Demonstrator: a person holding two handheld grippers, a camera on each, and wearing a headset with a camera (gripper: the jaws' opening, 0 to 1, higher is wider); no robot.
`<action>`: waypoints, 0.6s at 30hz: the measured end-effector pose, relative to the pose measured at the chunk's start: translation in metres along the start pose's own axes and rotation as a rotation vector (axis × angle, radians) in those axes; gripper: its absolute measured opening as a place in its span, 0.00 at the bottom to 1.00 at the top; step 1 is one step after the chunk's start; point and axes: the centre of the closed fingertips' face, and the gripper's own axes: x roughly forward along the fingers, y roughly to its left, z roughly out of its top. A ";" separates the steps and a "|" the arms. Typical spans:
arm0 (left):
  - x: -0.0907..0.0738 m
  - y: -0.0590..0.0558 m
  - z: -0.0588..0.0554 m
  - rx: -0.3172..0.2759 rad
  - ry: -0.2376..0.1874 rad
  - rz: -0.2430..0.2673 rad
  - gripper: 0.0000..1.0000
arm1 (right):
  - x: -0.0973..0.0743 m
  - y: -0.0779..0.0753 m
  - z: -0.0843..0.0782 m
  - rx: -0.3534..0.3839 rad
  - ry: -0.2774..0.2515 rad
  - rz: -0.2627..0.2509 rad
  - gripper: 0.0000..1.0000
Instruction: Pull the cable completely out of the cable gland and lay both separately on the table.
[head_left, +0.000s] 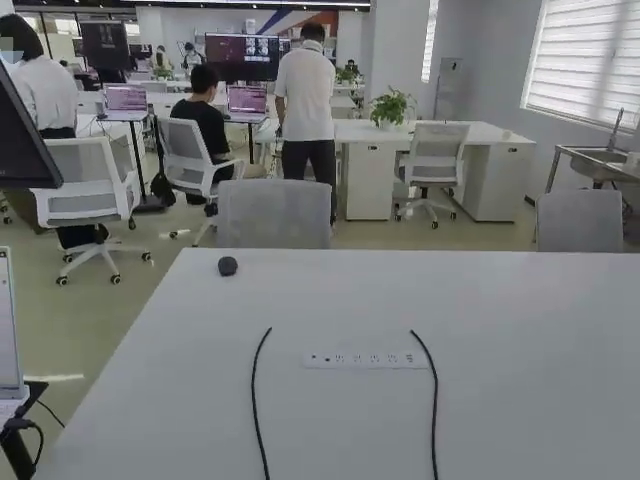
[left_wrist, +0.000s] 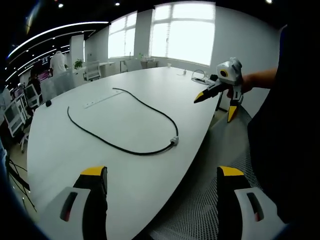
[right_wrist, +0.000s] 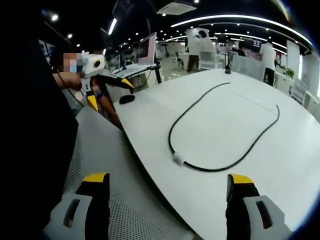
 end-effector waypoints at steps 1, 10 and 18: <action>0.001 0.000 -0.001 0.001 0.002 -0.001 0.91 | 0.001 0.001 0.000 -0.014 0.005 0.004 0.97; 0.013 -0.002 -0.001 0.004 -0.006 -0.008 0.91 | 0.012 -0.006 0.009 -0.053 0.036 0.007 0.94; 0.022 -0.007 -0.004 0.001 -0.015 -0.022 0.91 | 0.037 -0.017 0.018 -0.115 0.082 0.044 0.88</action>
